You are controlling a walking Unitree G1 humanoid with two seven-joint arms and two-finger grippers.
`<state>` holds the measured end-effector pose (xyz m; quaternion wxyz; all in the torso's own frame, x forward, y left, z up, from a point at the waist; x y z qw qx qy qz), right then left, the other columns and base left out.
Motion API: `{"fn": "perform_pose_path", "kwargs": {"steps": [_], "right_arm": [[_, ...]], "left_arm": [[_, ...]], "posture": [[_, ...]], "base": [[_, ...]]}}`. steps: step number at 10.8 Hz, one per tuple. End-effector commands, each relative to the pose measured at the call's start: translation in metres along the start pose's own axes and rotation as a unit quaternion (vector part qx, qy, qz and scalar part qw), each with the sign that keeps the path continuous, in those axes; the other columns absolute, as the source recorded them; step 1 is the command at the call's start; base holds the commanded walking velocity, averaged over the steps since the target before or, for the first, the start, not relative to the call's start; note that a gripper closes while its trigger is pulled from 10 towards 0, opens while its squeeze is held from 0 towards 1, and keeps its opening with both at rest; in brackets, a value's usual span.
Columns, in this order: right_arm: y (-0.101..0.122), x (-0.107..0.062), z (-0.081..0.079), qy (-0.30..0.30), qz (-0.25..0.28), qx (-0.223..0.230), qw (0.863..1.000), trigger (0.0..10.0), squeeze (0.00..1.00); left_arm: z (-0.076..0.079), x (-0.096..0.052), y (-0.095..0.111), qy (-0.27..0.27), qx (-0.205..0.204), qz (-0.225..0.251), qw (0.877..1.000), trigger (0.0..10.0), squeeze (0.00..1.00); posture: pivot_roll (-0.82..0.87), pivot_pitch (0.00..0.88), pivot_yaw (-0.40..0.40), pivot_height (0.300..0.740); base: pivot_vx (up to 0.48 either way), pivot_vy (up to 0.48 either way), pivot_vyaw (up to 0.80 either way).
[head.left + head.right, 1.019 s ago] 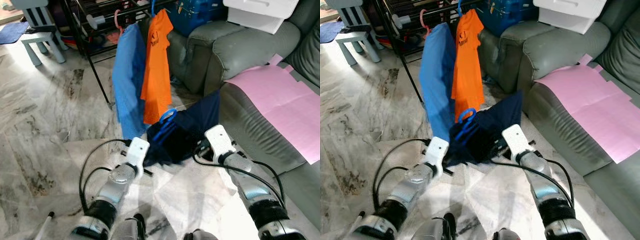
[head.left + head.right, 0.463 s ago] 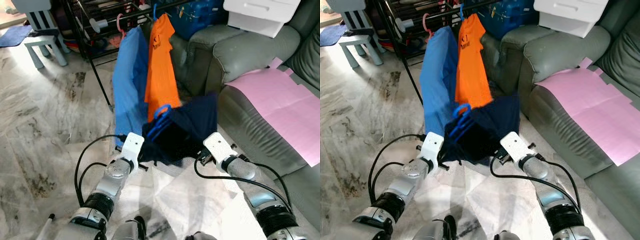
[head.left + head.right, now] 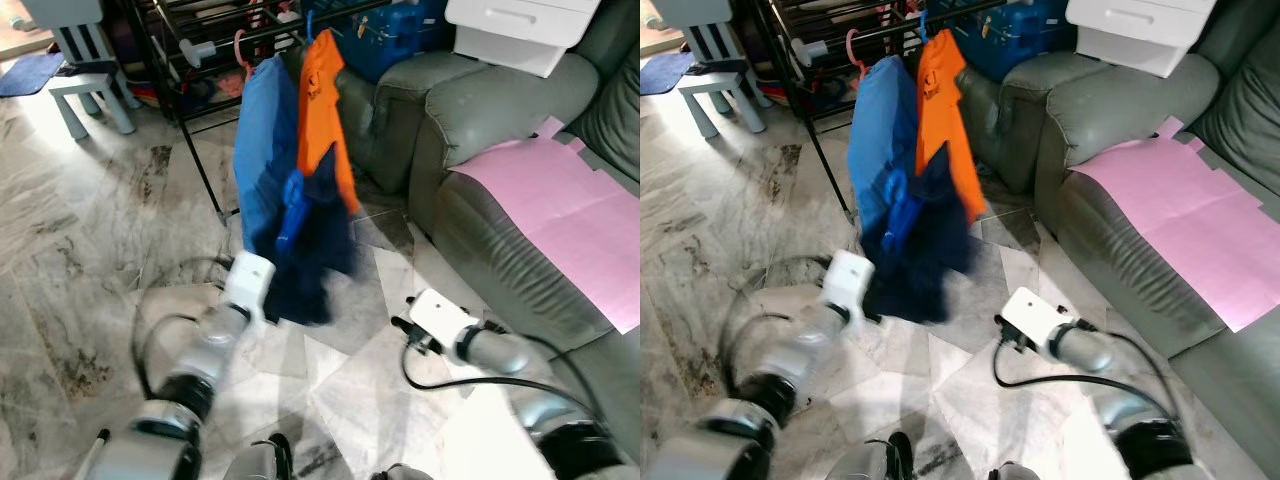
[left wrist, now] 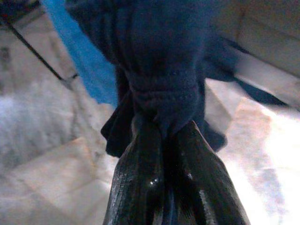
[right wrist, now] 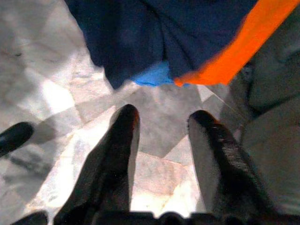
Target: Hang hanger
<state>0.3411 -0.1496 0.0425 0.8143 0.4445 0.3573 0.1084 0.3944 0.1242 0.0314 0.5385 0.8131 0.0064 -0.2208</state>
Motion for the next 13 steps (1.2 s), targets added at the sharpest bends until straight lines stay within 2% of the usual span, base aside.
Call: {"fn": "perform_pose_path", "kwargs": {"steps": [1, 2, 3, 4, 5, 6, 7, 9, 10, 11, 13], "right_arm": [[0.006, -0.004, 0.002, 0.011, 0.009, -0.030, 0.999, 10.0, 1.00], [0.006, -0.011, 0.011, 0.009, 0.014, -0.043, 0.999, 10.0, 1.00], [0.003, -0.014, 0.021, -0.007, 0.012, -0.054, 0.998, 10.0, 1.00], [0.004, -0.018, 0.024, -0.005, 0.016, -0.054, 0.998, 10.0, 1.00], [0.000, -0.023, 0.024, 0.011, 0.008, -0.070, 0.997, 10.0, 1.00], [-0.003, -0.028, 0.026, 0.025, 0.002, -0.078, 0.997, 10.0, 1.00], [-0.003, -0.036, 0.033, 0.031, 0.001, -0.079, 0.996, 10.0, 1.00], [0.005, -0.044, 0.051, 0.013, 0.004, -0.120, 0.993, 10.0, 1.00], [0.009, -0.045, 0.051, 0.019, 0.011, -0.121, 0.992, 10.0, 1.00], [0.009, -0.045, 0.051, 0.026, 0.010, -0.125, 0.992, 10.0, 1.00], [0.012, -0.044, 0.050, 0.037, 0.021, -0.118, 0.992, 10.0, 1.00]], "left_arm": [[-0.001, 0.000, 0.000, -0.009, 0.021, 0.000, 1.000, 10.0, 0.00], [-0.008, -0.002, -0.005, -0.024, 0.060, -0.010, 0.998, 10.0, 0.00], [-0.005, -0.004, -0.004, -0.055, 0.109, 0.004, 0.992, 10.0, 0.00], [-0.001, -0.009, -0.005, -0.101, 0.170, 0.018, 0.980, 10.0, 0.00], [-0.005, -0.016, -0.008, -0.130, 0.228, 0.029, 0.964, 10.0, 0.00], [-0.009, -0.021, -0.010, -0.154, 0.261, 0.035, 0.952, 10.0, 0.00], [-0.008, -0.028, -0.008, -0.188, 0.306, 0.055, 0.932, 10.0, 0.00], [0.000, -0.038, -0.007, -0.237, 0.345, 0.088, 0.904, 10.0, 0.00], [0.006, -0.043, -0.008, -0.257, 0.350, 0.101, 0.895, 10.0, 0.00], [0.014, -0.045, 0.001, -0.267, 0.343, 0.131, 0.891, 10.0, 0.00], [0.023, -0.050, 0.002, -0.292, 0.343, 0.151, 0.880, 10.0, 0.00]], "posture": [[-0.13, 0.109, 0.068, 0.740], [-0.13, 0.111, 0.067, 0.740], [-0.12, 0.114, 0.066, 0.740], [-0.12, 0.115, 0.064, 0.740], [-0.12, 0.121, 0.063, 0.740], [-0.12, 0.122, 0.062, 0.740], [-0.11, 0.125, 0.062, 0.740], [-0.11, 0.125, 0.062, 0.740], [-0.11, 0.125, 0.062, 0.740], [-0.12, 0.124, 0.061, 0.740], [-0.12, 0.124, 0.061, 0.740]], "base": [[0.000, 0.000, 0.00], [0.000, 0.000, 0.00], [0.000, 0.000, 0.00], [0.000, 0.000, 0.00], [0.000, 0.000, 0.00], [0.000, 0.000, 0.00], [0.000, 0.000, 0.00], [0.000, 0.000, 0.00], [0.000, 0.000, 0.00], [0.000, 0.000, 0.00], [0.000, 0.000, 0.00]]}}
Point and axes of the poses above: a point about 5 cm out from each wrist's last joint towards the gripper, its own x axis pointing out of the wrist towards the gripper, its own y axis along the axis of the wrist's last joint, z = x × y, the point moved 6 cm from there along x, pointing out of the wrist towards the gripper, and after that the axes turned 9 degrees about x, right-handed, at the moved point
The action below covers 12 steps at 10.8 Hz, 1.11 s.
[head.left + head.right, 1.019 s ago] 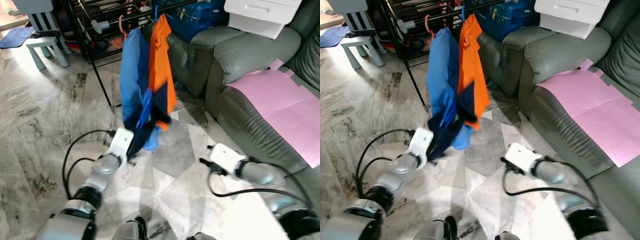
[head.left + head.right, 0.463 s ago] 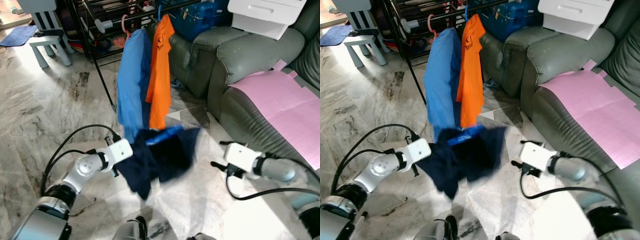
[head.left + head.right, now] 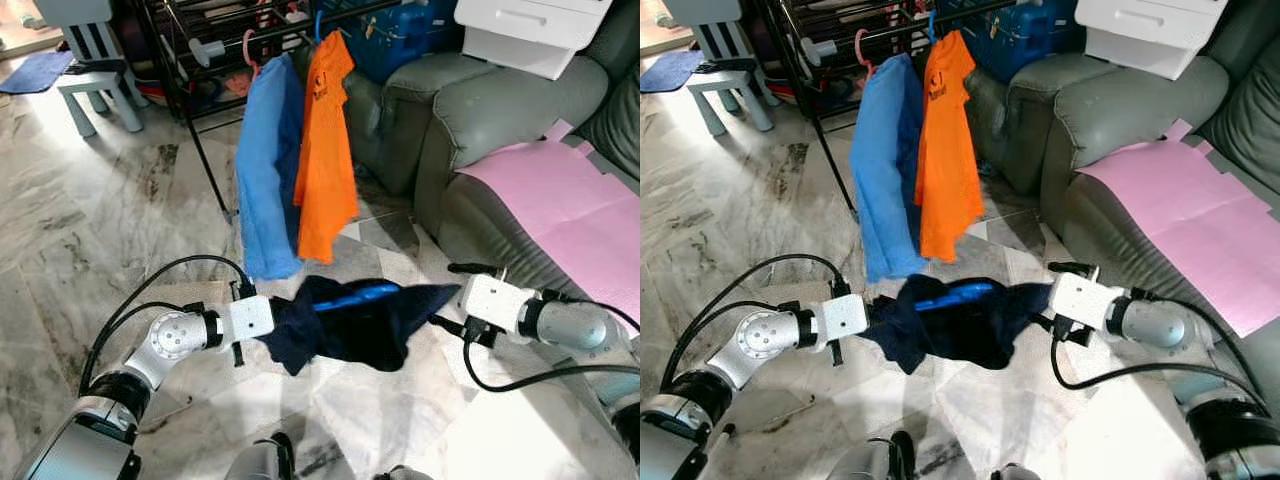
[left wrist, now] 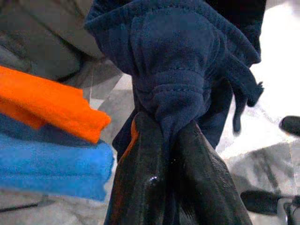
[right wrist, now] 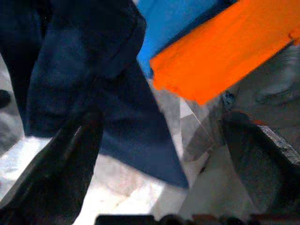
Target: Hang hanger
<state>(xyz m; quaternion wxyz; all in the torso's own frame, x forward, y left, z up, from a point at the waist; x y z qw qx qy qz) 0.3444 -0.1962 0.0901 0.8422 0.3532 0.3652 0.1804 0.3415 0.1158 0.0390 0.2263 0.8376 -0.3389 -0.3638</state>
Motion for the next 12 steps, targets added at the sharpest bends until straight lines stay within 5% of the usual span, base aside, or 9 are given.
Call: {"fn": "perform_pose_path", "kwargs": {"steps": [1, 4, 6, 7, 8, 12], "right_arm": [[0.004, 0.001, -0.003, 0.015, 0.010, 0.012, 1.000, 10.0, 1.00], [-0.010, 0.000, -0.021, 0.093, -0.030, -0.015, 0.995, 10.0, 1.00], [-0.019, -0.004, -0.013, 0.105, -0.054, -0.030, 0.993, 10.0, 0.00], [-0.022, -0.004, -0.011, 0.104, -0.061, -0.032, 0.992, 8.4, 0.00], [-0.023, -0.003, -0.012, 0.111, -0.058, -0.019, 0.992, 0.0, 0.00], [-0.019, 0.001, -0.014, 0.128, -0.043, -0.004, 0.991, 0.0, 0.00]], "left_arm": [[-0.004, -0.001, 0.008, 0.012, 0.004, 0.025, 1.000, 10.0, 0.00], [-0.011, 0.002, 0.022, 0.017, 0.017, 0.055, 0.998, 10.0, 0.00], [-0.018, 0.003, 0.032, 0.031, 0.022, 0.077, 0.996, 10.0, 0.00], [-0.019, 0.003, 0.035, 0.030, 0.021, 0.083, 0.996, 10.0, 0.00], [-0.022, 0.003, 0.038, 0.033, 0.022, 0.090, 0.995, 10.0, 0.00], [-0.021, 0.003, 0.038, 0.029, 0.012, 0.095, 0.995, 10.0, 0.00]], "posture": [[-0.11, 0.124, 0.061, 0.740], [-0.11, 0.125, 0.059, 0.740], [-0.11, 0.127, 0.057, 0.740], [-0.11, 0.129, 0.056, 0.740], [-0.10, 0.131, 0.056, 0.740], [-0.11, 0.138, 0.056, 0.740]], "base": [[0.000, 0.000, 0.00], [0.000, 0.000, 0.00], [0.000, 0.000, 0.00], [0.000, 0.000, 0.00], [0.000, 0.000, 0.00], [0.000, 0.000, 0.00]]}}
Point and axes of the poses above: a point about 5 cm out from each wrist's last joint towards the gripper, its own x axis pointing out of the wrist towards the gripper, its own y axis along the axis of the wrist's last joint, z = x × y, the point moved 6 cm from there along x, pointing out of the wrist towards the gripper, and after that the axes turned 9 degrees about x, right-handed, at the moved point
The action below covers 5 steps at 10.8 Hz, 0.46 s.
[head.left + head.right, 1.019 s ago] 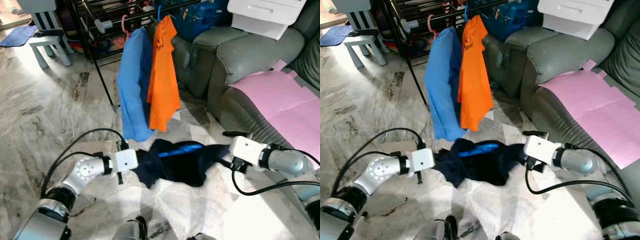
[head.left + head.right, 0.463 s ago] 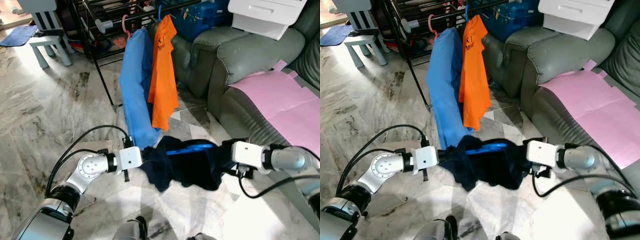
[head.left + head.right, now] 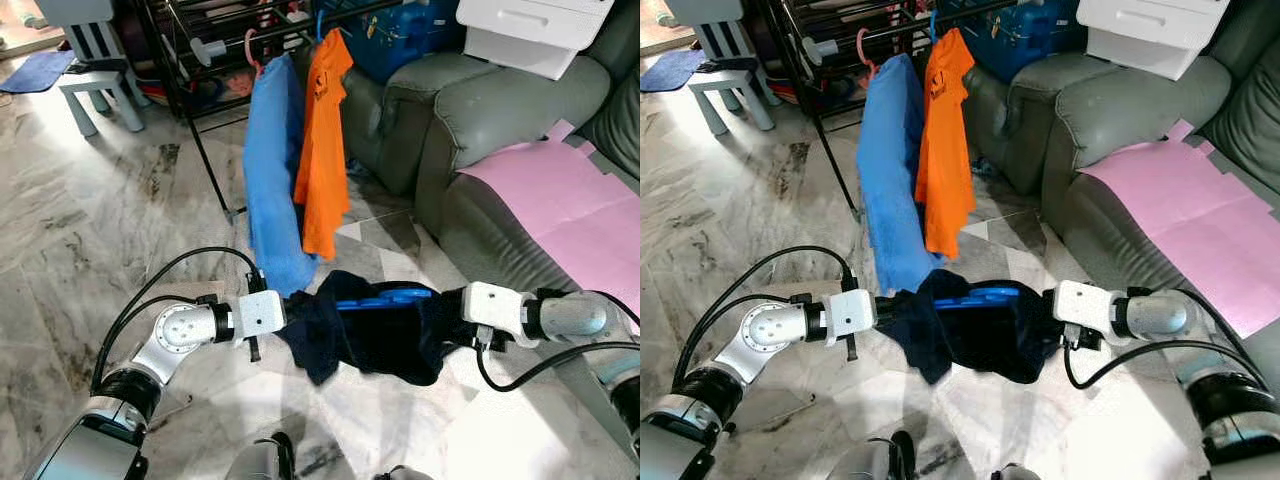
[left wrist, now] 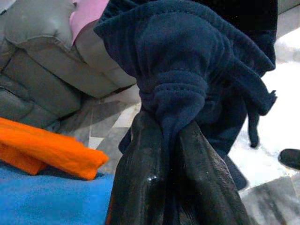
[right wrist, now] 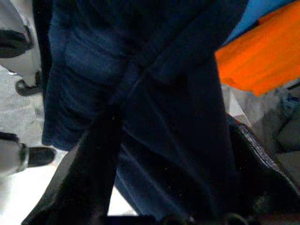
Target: Hang hanger
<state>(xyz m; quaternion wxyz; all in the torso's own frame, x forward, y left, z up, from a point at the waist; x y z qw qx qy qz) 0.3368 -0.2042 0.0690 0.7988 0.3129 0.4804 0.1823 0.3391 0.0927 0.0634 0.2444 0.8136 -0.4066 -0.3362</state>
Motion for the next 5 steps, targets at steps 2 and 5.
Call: {"fn": "perform_pose_path", "kwargs": {"steps": [2, 5], "right_arm": [[0.008, -0.001, 0.000, 0.017, 0.020, 0.011, 1.000, 0.0, 0.00], [0.023, -0.006, 0.004, 0.036, 0.044, 0.020, 0.998, 0.0, 0.00]], "left_arm": [[-0.007, 0.000, 0.005, 0.017, -0.005, 0.016, 1.000, 10.0, 0.00], [-0.003, 0.000, 0.004, 0.012, -0.009, 0.013, 1.000, 10.0, 0.00]], "posture": [[-0.11, 0.138, 0.057, 0.740], [-0.11, 0.136, 0.055, 0.740]], "base": [[0.000, 0.000, 0.00], [0.000, 0.000, 0.00]]}}
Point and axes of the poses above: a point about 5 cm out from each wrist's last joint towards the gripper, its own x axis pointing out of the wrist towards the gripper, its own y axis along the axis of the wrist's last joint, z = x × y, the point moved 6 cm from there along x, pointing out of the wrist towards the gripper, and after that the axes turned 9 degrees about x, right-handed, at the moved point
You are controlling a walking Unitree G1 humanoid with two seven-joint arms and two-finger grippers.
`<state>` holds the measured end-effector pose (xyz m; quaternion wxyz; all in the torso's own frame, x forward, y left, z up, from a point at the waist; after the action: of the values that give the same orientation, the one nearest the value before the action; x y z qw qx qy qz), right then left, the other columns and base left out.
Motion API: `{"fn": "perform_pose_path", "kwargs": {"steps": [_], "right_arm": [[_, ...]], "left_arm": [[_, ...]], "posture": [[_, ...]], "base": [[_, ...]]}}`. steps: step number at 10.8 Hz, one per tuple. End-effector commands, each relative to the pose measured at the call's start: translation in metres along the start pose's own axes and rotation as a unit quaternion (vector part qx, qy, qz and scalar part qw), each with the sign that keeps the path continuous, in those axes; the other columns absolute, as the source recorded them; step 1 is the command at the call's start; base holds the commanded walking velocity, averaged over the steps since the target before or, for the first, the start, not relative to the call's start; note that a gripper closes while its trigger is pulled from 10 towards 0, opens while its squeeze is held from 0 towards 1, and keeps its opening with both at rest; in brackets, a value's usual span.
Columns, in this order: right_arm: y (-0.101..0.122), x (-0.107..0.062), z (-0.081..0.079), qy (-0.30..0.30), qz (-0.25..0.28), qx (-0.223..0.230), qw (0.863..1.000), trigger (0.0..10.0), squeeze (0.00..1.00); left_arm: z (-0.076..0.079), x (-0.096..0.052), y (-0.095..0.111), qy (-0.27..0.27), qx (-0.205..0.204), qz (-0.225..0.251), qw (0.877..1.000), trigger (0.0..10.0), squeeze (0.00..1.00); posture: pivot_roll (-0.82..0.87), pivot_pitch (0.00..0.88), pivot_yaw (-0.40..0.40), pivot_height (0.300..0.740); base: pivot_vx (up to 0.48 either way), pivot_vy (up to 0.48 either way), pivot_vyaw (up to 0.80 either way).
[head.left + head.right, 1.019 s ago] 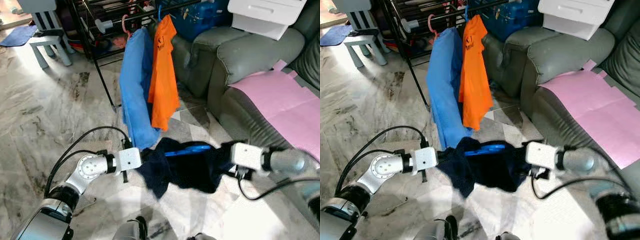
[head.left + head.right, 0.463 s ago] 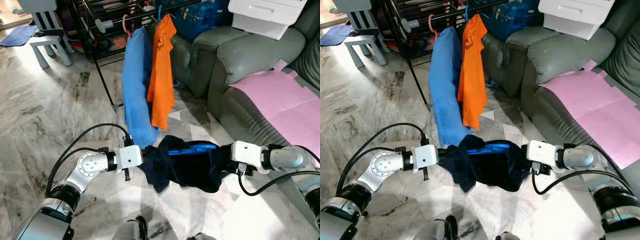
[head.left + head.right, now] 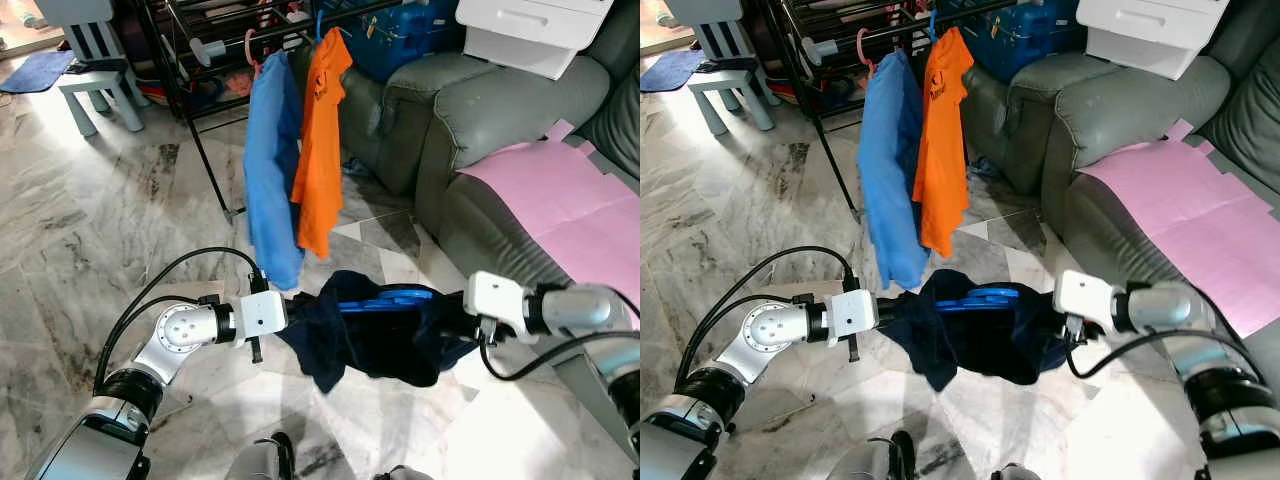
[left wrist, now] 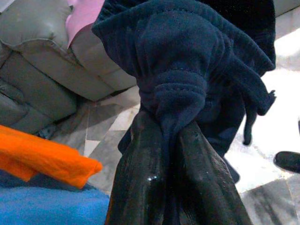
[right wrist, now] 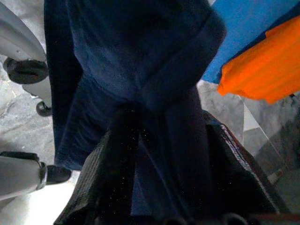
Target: Hang hanger
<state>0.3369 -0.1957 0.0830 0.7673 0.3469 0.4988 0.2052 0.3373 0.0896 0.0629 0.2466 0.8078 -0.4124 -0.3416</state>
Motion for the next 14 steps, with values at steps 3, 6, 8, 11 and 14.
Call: {"fn": "perform_pose_path", "kwargs": {"steps": [3, 6, 8, 11, 14], "right_arm": [[0.012, -0.002, 0.001, 0.015, 0.014, -0.007, 1.000, 0.0, 0.00], [0.011, -0.001, -0.002, 0.021, 0.012, -0.004, 1.000, 0.0, 0.00], [0.010, -0.001, -0.002, 0.021, 0.011, -0.003, 1.000, 0.0, 0.00], [0.011, 0.001, -0.004, 0.023, 0.013, -0.002, 1.000, 0.0, 0.00], [0.011, 0.002, -0.005, 0.021, 0.014, 0.003, 1.000, 0.0, 0.00]], "left_arm": [[-0.003, -0.003, -0.002, 0.018, -0.010, 0.000, 1.000, 10.0, 0.00], [-0.004, -0.002, -0.002, 0.021, -0.009, -0.002, 1.000, 10.0, 0.00], [-0.005, -0.002, -0.002, 0.022, -0.009, -0.002, 1.000, 10.0, 0.00], [-0.005, -0.001, -0.004, 0.027, -0.008, -0.010, 1.000, 10.0, 0.00], [-0.014, -0.001, -0.011, 0.064, -0.013, -0.032, 0.997, 10.0, 1.00]], "posture": [[-0.11, 0.133, 0.050, 0.740], [-0.12, 0.131, 0.052, 0.740], [-0.12, 0.129, 0.051, 0.740], [-0.11, 0.130, 0.051, 0.740], [-0.12, 0.130, 0.051, 0.740]], "base": [[0.000, 0.000, 0.00], [0.000, 0.000, 0.00], [0.000, 0.000, 0.00], [0.000, 0.000, 0.00], [0.000, 0.000, 0.00]]}}
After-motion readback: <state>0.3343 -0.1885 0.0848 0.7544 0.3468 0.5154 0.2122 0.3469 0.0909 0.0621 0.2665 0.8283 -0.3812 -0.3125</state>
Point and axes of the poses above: a point about 5 cm out from each wrist's last joint towards the gripper, its own x axis pointing out of the wrist towards the gripper, its own y axis along the axis of the wrist's last joint, z = x × y, the point moved 6 cm from there along x, pointing out of the wrist towards the gripper, and after that the axes turned 9 degrees about x, right-handed, at the moved point
